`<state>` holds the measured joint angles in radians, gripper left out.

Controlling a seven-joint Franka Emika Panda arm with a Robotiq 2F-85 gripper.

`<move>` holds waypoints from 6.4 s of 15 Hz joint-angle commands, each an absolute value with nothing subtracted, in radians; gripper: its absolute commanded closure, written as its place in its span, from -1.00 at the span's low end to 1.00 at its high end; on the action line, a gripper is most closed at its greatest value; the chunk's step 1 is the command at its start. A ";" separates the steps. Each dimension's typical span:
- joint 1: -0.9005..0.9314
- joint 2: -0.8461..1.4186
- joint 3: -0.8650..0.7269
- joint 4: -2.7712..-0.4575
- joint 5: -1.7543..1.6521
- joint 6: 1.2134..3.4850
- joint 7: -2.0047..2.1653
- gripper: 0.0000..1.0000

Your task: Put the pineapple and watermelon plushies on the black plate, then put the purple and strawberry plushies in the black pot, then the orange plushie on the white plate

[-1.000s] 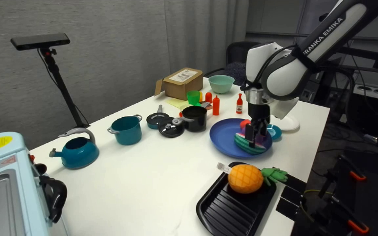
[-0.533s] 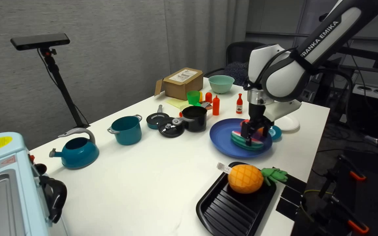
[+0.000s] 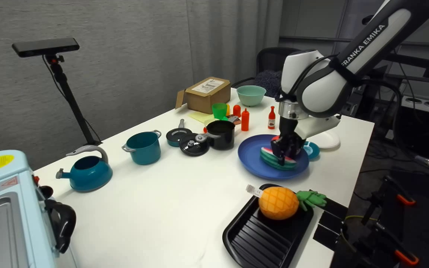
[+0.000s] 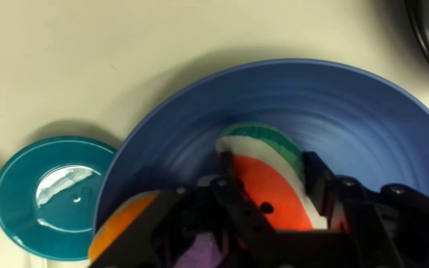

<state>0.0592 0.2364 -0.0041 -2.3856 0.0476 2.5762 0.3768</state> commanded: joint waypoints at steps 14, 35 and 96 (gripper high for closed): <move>0.073 -0.019 0.111 -2.362 0.222 2.394 -0.176 0.96; 0.275 0.161 0.289 -2.281 0.043 2.364 -0.358 0.96; 0.110 0.533 -0.040 -1.942 -0.324 2.071 0.239 -0.12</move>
